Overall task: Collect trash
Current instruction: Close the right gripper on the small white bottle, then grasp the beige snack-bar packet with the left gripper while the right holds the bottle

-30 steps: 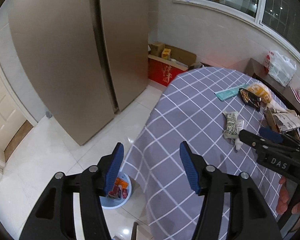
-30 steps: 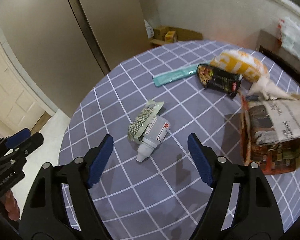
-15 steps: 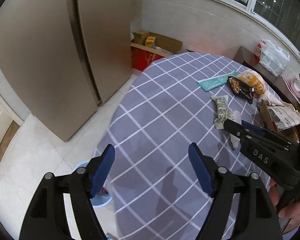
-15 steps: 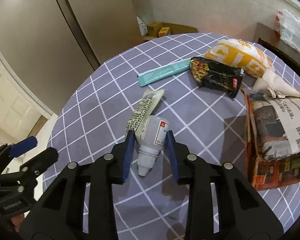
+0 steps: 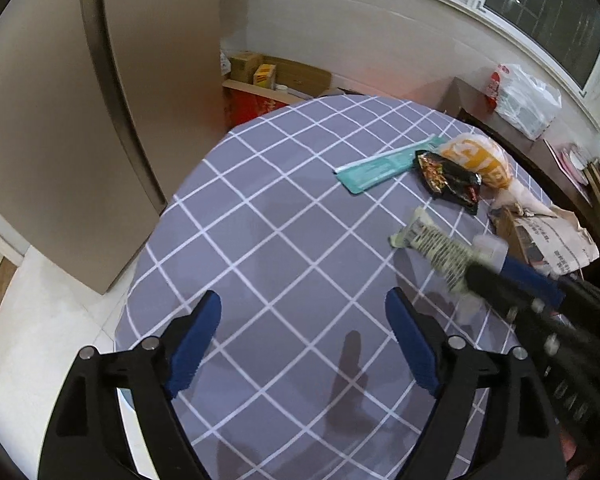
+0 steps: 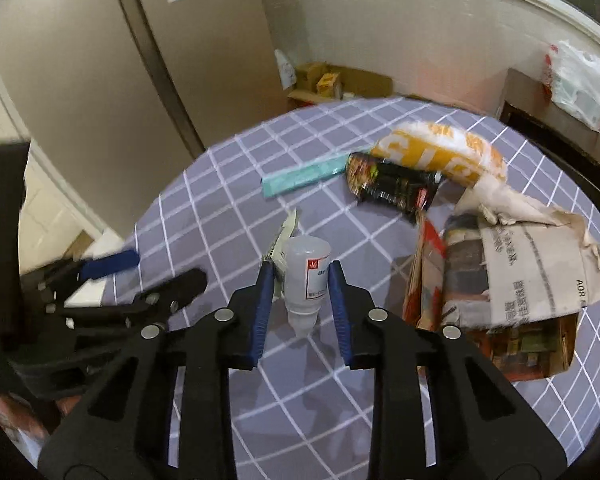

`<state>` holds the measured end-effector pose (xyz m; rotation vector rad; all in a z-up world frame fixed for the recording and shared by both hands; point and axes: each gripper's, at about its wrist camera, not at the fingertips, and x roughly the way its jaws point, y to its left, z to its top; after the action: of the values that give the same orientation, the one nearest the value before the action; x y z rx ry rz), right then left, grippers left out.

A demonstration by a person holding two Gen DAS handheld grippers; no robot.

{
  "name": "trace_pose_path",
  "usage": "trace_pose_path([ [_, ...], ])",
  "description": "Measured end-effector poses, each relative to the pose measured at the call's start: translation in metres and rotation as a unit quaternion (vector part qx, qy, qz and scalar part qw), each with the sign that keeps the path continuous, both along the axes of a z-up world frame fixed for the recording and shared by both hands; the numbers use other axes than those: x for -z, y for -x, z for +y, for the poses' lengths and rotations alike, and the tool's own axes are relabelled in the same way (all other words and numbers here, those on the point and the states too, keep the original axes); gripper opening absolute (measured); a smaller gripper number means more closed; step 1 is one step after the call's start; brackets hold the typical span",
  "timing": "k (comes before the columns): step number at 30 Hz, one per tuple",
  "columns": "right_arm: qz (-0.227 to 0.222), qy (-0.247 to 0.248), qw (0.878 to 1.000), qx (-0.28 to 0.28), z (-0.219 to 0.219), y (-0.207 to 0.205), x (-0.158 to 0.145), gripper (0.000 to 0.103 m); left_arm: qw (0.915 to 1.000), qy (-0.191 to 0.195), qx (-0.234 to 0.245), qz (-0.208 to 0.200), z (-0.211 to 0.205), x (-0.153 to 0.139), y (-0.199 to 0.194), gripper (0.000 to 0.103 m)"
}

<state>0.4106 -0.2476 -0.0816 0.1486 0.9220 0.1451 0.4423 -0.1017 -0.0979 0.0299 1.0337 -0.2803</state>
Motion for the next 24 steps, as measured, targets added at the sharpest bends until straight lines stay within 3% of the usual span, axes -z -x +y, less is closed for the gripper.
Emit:
trace_pose_path([
  [6, 0.048, 0.002, 0.999, -0.025, 0.004, 0.006, 0.027, 0.032, 0.9999, -0.012, 0.0, -0.008, 0.015, 0.002, 0.015, 0.083],
  [8, 0.04, 0.005, 0.999, -0.024, 0.003, 0.006, 0.03, 0.036, 0.9995, -0.026, -0.013, -0.013, 0.024, 0.002, 0.02, 0.083],
  [11, 0.039, 0.009, 0.999, -0.019, 0.003, 0.006, 0.03, 0.028, 0.9994, -0.022, -0.026, -0.01, 0.037, 0.001, 0.024, 0.083],
  [14, 0.028, 0.015, 0.999, -0.019, 0.003, 0.012, 0.022, 0.027, 0.9994, -0.015, -0.031, -0.008, 0.044, -0.001, 0.027, 0.083],
  [20, 0.011, 0.022, 0.999, -0.029, -0.005, 0.028, 0.003, 0.027, 0.9998, -0.006, -0.011, -0.014, 0.028, -0.009, 0.027, 0.083],
  [24, 0.045, 0.035, 0.998, -0.038, -0.001, 0.034, 0.019, 0.027, 0.9997, -0.009, 0.009, -0.019, 0.012, -0.01, 0.033, 0.083],
])
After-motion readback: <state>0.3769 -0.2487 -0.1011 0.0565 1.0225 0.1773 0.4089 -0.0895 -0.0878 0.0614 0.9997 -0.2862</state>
